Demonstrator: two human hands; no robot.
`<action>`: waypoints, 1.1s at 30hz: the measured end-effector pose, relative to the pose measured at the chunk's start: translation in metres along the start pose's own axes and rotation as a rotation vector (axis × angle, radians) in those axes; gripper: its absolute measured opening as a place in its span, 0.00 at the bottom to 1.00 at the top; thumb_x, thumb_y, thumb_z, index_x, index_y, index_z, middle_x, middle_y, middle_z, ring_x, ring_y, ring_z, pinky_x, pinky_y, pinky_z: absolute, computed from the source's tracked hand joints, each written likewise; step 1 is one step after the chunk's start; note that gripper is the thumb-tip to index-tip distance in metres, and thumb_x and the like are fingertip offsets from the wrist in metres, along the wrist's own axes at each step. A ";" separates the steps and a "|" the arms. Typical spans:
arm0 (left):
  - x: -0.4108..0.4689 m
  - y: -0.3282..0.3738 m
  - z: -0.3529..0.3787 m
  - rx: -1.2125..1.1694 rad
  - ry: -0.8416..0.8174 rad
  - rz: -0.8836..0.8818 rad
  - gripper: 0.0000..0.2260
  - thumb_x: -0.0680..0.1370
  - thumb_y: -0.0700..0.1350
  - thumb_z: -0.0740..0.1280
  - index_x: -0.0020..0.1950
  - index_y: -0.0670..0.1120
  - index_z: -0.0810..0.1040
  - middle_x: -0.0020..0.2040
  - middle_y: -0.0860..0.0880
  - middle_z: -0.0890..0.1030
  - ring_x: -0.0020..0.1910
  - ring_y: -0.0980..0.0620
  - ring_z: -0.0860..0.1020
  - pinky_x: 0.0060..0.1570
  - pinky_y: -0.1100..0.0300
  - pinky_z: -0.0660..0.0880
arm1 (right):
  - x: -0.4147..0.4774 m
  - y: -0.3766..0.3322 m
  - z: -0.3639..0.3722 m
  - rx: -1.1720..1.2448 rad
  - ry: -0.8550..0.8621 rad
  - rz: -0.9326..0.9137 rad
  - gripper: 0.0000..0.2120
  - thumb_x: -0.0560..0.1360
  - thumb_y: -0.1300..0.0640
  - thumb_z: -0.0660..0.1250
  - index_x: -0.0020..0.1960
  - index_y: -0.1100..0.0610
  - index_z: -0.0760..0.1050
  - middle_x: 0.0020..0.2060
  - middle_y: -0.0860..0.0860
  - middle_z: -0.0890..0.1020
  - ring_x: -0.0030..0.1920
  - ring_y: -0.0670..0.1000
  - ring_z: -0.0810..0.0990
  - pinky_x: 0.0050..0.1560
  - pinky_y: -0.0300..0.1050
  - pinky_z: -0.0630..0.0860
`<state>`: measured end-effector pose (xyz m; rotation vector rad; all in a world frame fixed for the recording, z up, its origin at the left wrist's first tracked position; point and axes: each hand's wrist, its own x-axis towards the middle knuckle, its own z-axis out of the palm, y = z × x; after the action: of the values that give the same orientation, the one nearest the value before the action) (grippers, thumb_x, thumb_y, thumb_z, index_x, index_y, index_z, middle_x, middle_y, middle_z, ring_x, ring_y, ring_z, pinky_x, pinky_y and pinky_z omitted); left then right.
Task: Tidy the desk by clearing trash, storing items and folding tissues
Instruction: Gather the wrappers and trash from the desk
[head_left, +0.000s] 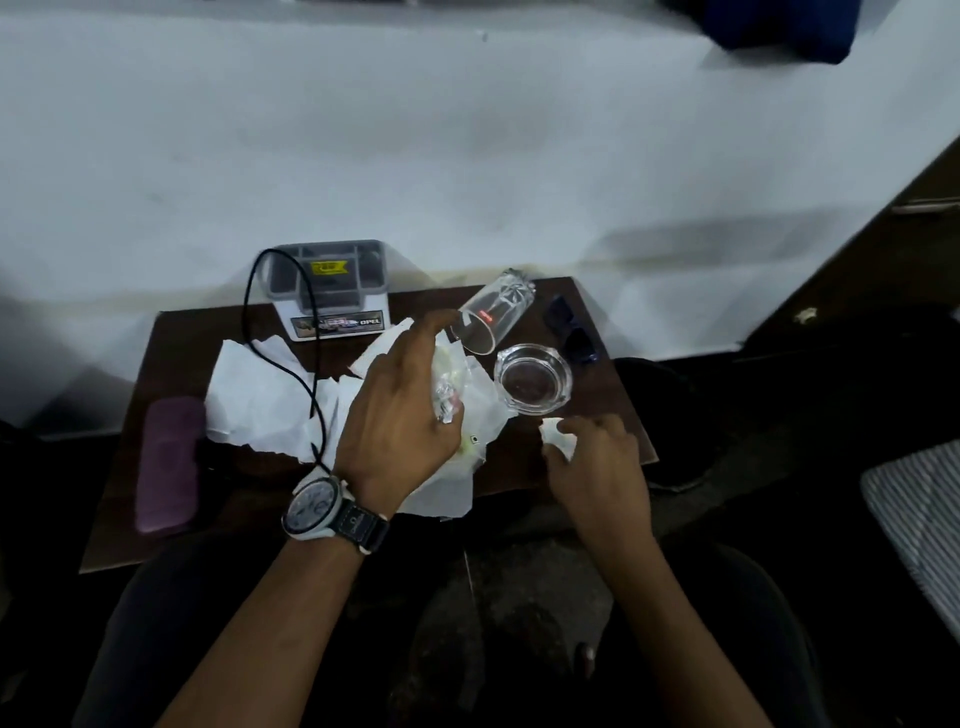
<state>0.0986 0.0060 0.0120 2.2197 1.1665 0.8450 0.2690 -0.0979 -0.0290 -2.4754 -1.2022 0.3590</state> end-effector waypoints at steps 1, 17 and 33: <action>0.000 0.003 0.003 -0.009 -0.003 0.003 0.35 0.71 0.37 0.70 0.75 0.55 0.63 0.62 0.49 0.77 0.56 0.44 0.77 0.55 0.47 0.77 | -0.001 0.004 0.003 -0.056 -0.040 0.017 0.18 0.78 0.53 0.70 0.67 0.54 0.78 0.63 0.57 0.75 0.63 0.61 0.74 0.60 0.53 0.74; 0.010 0.039 0.034 -0.228 -0.013 0.027 0.34 0.71 0.39 0.73 0.74 0.53 0.65 0.63 0.52 0.80 0.54 0.49 0.81 0.57 0.54 0.78 | 0.007 0.000 -0.026 0.908 0.029 -0.043 0.05 0.82 0.61 0.66 0.53 0.55 0.81 0.46 0.50 0.87 0.50 0.50 0.86 0.51 0.52 0.84; 0.006 0.065 0.062 -0.248 -0.055 0.212 0.33 0.74 0.58 0.74 0.75 0.50 0.67 0.65 0.54 0.79 0.60 0.53 0.80 0.57 0.52 0.79 | 0.000 0.019 -0.043 1.284 -0.236 0.038 0.14 0.84 0.65 0.58 0.68 0.55 0.72 0.56 0.55 0.85 0.54 0.53 0.86 0.49 0.45 0.83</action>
<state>0.1806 -0.0307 0.0146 2.1682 0.7644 0.9503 0.2988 -0.1176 0.0022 -1.3371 -0.6138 1.0467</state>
